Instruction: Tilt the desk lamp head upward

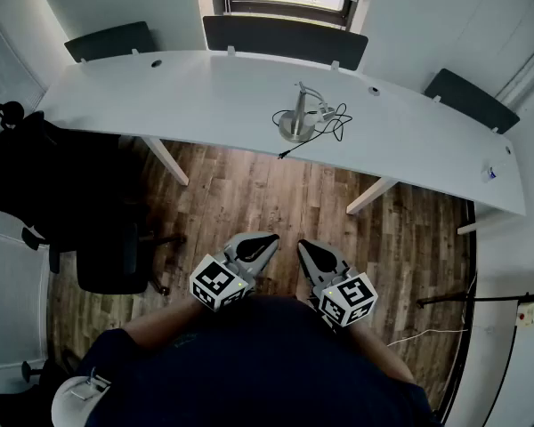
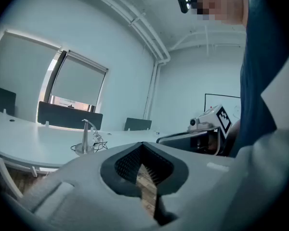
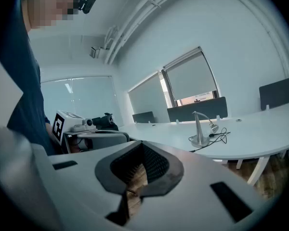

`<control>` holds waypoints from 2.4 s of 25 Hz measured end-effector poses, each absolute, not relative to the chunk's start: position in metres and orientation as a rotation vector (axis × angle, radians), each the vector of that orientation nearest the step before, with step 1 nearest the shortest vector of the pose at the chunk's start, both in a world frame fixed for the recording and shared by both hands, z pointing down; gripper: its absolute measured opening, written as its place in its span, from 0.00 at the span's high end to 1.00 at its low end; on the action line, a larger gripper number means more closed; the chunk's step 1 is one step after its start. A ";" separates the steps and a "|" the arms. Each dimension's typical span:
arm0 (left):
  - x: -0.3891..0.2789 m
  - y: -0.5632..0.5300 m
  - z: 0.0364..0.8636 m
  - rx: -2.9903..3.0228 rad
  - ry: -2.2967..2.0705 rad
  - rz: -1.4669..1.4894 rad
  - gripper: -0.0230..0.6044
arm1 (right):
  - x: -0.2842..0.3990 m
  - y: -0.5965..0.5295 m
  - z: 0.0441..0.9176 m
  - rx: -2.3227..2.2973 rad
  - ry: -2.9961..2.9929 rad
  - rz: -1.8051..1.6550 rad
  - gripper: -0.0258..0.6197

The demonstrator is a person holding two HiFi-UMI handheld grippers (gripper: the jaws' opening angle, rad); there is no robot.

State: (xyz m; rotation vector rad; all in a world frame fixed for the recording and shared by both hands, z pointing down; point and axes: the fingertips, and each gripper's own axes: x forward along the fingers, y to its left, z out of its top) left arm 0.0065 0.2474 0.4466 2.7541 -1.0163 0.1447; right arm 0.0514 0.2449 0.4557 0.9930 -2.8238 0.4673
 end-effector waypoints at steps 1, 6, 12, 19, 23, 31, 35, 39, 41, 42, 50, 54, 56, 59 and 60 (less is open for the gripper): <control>0.007 0.246 0.446 2.754 -1.021 0.147 0.95 | 0.052 0.243 0.455 0.992 -2.824 0.467 0.95; 0.016 0.239 0.444 2.766 -1.040 0.166 0.95 | 0.059 0.237 0.452 0.967 -2.838 0.461 0.95; 0.036 0.232 0.439 2.749 -1.098 0.155 0.95 | 0.073 0.233 0.451 0.903 -2.850 0.422 0.95; 0.043 0.215 0.448 2.695 -1.247 0.144 0.95 | 0.093 0.217 0.453 0.899 -2.860 0.339 0.94; 0.037 0.189 0.447 2.687 -1.271 0.114 0.95 | 0.098 0.193 0.456 0.926 -2.851 0.305 0.94; 0.020 0.085 0.456 2.716 -1.200 0.062 0.95 | 0.092 0.098 0.462 1.068 -2.755 0.286 0.94; 0.002 0.019 0.457 2.748 -1.147 0.086 0.95 | 0.080 0.038 0.461 1.169 -2.683 0.269 0.94; -0.020 -0.047 0.460 2.758 -1.094 0.096 0.95 | 0.068 -0.019 0.467 1.269 -2.592 0.270 0.94; -0.029 -0.078 0.465 2.756 -1.068 0.107 0.95 | 0.064 -0.046 0.466 1.335 -2.560 0.268 0.94; -0.032 -0.091 0.467 2.757 -1.055 0.115 0.95 | 0.063 -0.058 0.465 1.363 -2.549 0.267 0.94; -0.027 -0.152 0.488 2.725 -1.037 0.191 0.95 | 0.079 -0.113 0.488 1.449 -2.445 0.295 0.94; -0.017 -0.175 0.504 2.694 -1.088 0.243 0.95 | 0.088 -0.144 0.507 1.438 -2.429 0.299 0.94; -0.010 -0.185 0.512 2.691 -1.111 0.278 0.95 | 0.092 -0.160 0.515 1.419 -2.425 0.282 0.94; -0.003 -0.200 0.522 2.685 -1.140 0.335 0.94 | 0.093 -0.184 0.524 1.384 -2.422 0.253 0.94; -0.002 -0.205 0.526 2.677 -1.151 0.354 0.93 | 0.093 -0.192 0.527 1.373 -2.419 0.246 0.94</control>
